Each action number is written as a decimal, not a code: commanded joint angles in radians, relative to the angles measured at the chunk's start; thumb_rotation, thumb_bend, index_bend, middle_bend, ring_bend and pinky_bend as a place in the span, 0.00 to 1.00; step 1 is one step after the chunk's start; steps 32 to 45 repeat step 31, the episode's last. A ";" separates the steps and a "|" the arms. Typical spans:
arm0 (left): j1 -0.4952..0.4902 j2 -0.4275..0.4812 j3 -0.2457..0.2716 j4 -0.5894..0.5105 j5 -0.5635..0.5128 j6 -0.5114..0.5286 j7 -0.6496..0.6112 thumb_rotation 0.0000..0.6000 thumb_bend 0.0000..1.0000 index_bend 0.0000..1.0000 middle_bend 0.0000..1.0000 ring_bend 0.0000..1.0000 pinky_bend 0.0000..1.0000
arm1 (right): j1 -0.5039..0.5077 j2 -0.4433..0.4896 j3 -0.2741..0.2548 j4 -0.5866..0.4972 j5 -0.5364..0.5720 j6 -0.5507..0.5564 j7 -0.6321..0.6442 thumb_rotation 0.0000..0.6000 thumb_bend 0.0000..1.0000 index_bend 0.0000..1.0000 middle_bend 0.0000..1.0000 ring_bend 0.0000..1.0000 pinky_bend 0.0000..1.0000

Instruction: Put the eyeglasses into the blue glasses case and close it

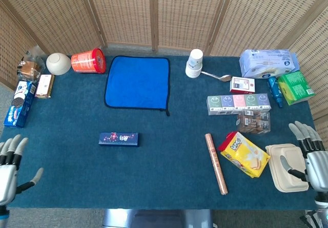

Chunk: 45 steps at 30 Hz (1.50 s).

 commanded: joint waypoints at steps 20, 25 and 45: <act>0.088 -0.032 -0.062 0.231 -0.013 -0.045 -0.216 0.74 0.26 0.00 0.00 0.00 0.00 | -0.014 -0.018 -0.025 -0.132 0.132 -0.066 -0.366 0.99 0.37 0.00 0.05 0.00 0.06; 0.080 -0.018 -0.084 0.216 -0.003 -0.054 -0.227 0.73 0.26 0.00 0.00 0.00 0.00 | -0.019 -0.027 -0.031 -0.128 0.134 -0.059 -0.362 0.99 0.37 0.00 0.05 0.00 0.05; 0.068 -0.004 -0.093 0.192 0.010 -0.086 -0.208 0.74 0.26 0.00 0.00 0.00 0.00 | -0.016 -0.046 -0.035 -0.113 0.134 -0.061 -0.349 0.99 0.37 0.00 0.04 0.00 0.05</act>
